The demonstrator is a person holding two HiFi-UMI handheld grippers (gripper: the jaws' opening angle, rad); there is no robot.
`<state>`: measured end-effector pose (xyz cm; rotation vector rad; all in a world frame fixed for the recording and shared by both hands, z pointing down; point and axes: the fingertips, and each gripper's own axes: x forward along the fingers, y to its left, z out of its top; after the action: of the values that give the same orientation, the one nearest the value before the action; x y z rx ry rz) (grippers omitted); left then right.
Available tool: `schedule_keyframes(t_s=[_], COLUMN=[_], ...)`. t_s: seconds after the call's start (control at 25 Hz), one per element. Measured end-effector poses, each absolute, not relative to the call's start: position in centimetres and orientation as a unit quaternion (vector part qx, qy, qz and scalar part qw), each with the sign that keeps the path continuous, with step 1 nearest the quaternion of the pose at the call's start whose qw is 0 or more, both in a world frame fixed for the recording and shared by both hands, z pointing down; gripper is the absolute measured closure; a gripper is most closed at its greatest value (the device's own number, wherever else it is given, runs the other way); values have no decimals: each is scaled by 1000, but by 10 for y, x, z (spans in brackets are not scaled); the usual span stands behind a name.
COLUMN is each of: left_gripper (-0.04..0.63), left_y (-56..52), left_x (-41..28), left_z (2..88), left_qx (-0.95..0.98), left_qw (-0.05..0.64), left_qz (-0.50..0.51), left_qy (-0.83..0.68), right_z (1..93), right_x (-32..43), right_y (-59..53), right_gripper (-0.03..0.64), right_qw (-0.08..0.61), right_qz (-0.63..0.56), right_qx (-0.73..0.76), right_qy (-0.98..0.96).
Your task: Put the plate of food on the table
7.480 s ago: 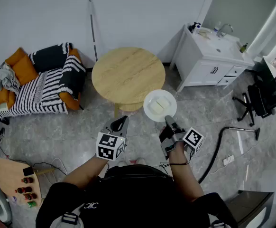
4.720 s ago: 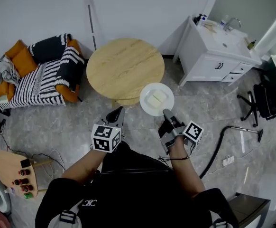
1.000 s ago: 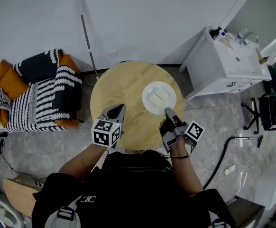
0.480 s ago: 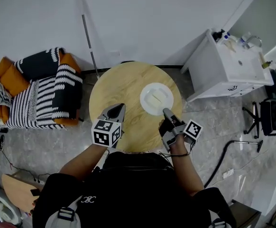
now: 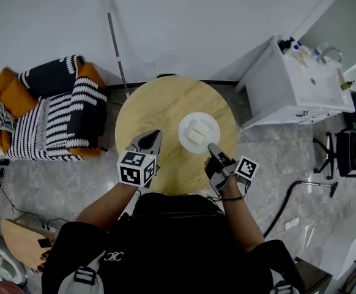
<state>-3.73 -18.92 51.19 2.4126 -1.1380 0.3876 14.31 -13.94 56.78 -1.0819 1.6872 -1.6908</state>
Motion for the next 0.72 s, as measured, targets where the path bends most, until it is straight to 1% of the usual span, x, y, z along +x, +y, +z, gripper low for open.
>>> schedule_keyframes(t_s=[0.32, 0.72], left_gripper=[589, 589], left_y=[-188, -183], left_x=[-36, -30], left_z=[518, 518], left_qx=[867, 870], left_qw=[234, 228], left_qz=[143, 148], left_qy=[-416, -411], right_z=[608, 663], right_x=[141, 155], right_y=[-129, -125], right_gripper=[594, 592], right_qw=[235, 220], right_qz=[-639, -666], right_qx=[-367, -387], right_qy=[634, 599])
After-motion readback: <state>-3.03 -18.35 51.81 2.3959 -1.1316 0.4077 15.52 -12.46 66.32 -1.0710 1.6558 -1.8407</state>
